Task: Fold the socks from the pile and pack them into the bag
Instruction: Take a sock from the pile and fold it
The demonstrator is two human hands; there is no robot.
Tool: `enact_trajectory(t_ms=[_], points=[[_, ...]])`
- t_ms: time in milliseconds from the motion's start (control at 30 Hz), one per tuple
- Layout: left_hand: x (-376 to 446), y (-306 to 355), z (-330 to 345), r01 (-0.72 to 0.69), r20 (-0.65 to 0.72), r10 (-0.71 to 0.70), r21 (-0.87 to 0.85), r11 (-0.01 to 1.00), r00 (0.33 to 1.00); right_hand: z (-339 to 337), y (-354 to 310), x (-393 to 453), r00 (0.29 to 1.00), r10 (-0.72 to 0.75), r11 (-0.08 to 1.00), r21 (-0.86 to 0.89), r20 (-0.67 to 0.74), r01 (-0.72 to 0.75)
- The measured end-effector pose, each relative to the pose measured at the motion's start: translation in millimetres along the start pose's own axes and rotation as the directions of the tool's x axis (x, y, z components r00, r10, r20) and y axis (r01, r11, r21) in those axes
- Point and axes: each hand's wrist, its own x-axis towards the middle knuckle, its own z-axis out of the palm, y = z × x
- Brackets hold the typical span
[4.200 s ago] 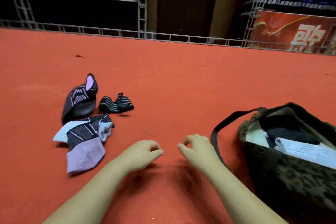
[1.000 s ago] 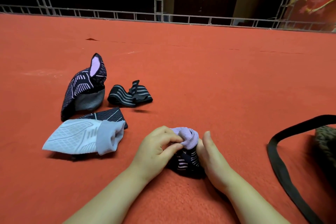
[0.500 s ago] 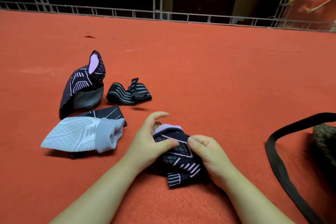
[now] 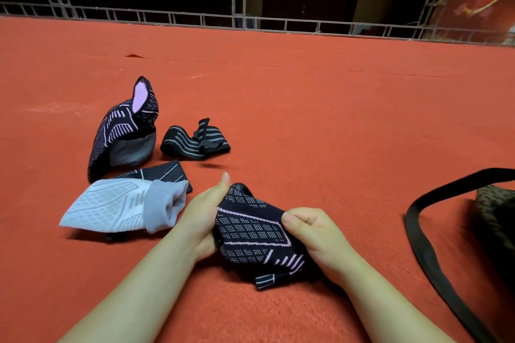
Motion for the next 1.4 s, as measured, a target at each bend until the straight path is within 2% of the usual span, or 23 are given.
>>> enact_trajectory(t_ms=[100, 200, 267, 333, 400, 467, 533, 600, 667, 700, 767, 833, 867, 967, 1033, 1133, 1200, 1300, 1400], points=[[-2, 2, -7, -0.203, 0.122, 0.188, 0.128, 0.971, 0.975, -3, 0, -2, 0.998, 0.012, 1.000, 0.002, 0.063, -0.013], [0, -3, -15, -0.355, 0.324, 0.294, 0.150, 0.923, 0.899, -6, -2, -4, 0.987, 0.014, 0.999, 0.033, 0.159, -0.019], [-5, -5, -13, -0.377, 0.487, 0.276, 0.120, 0.918, 0.828, -8, -2, -4, 0.979, 0.006, 0.999, 0.048, 0.204, -0.016], [-7, -6, -12, -0.329, 0.540, 0.242, 0.070, 0.942, 0.806, -8, 0, -4, 0.980, 0.003, 0.997, 0.074, 0.201, -0.018], [-8, -5, -9, -0.298, 0.459, 0.244, 0.049, 0.953, 0.855, -9, 1, -4, 0.985, 0.010, 0.994, 0.108, 0.175, -0.030], [-2, -6, -7, -0.349, 0.236, 0.309, 0.149, 0.925, 0.921, -8, 2, -3, 0.991, 0.019, 0.990, 0.135, 0.130, -0.037], [6, -6, -7, -0.398, 0.027, 0.408, 0.285, 0.872, 0.913, -5, 2, -1, 0.997, 0.035, 0.986, 0.160, 0.072, -0.046], [10, -6, -7, -0.402, -0.042, 0.437, 0.324, 0.857, 0.898, -5, 2, 1, 0.998, 0.068, 0.979, 0.194, -0.003, -0.066], [11, -7, -8, -0.403, -0.026, 0.421, 0.240, 0.883, 0.907, -9, 1, 4, 0.989, 0.110, 0.964, 0.251, -0.097, -0.083], [11, -8, -10, -0.401, 0.026, 0.403, 0.183, 0.898, 0.915, -10, -1, 4, 0.981, 0.130, 0.951, 0.298, -0.142, -0.083], [13, -13, -15, -0.383, 0.232, 0.350, 0.117, 0.916, 0.908, -14, -4, 4, 0.967, 0.154, 0.908, 0.416, -0.203, -0.058], [8, -18, -14, -0.380, 0.393, 0.279, 0.207, 0.902, 0.876, -17, -5, 4, 0.967, 0.143, 0.867, 0.498, -0.212, -0.019], [5, -19, -11, -0.394, 0.410, 0.264, 0.273, 0.877, 0.873, -17, -5, 5, 0.968, 0.139, 0.851, 0.525, -0.209, -0.010], [0, -20, -1, -0.433, 0.296, 0.335, 0.387, 0.814, 0.894, -16, -2, 6, 0.968, 0.157, 0.828, 0.561, -0.196, -0.021], [4, -22, -3, -0.479, 0.214, 0.428, 0.422, 0.770, 0.878, -15, -1, 6, 0.963, 0.162, 0.833, 0.554, -0.216, -0.016], [2, -20, -2, -0.462, 0.069, 0.481, 0.424, 0.779, 0.874, -13, -1, 6, 0.944, 0.172, 0.851, 0.525, -0.282, 0.002], [4, -17, -3, -0.506, 0.073, 0.520, 0.382, 0.774, 0.851, -12, -1, 6, 0.927, 0.187, 0.859, 0.512, -0.326, 0.007], [7, -14, -6, -0.549, 0.148, 0.529, 0.279, 0.788, 0.835, -14, -4, 5, 0.914, 0.188, 0.883, 0.469, -0.360, 0.003], [11, -10, -14, -0.454, 0.208, 0.441, 0.016, 0.891, 0.873, -15, -5, 4, 0.914, 0.175, 0.904, 0.427, -0.366, -0.002]])
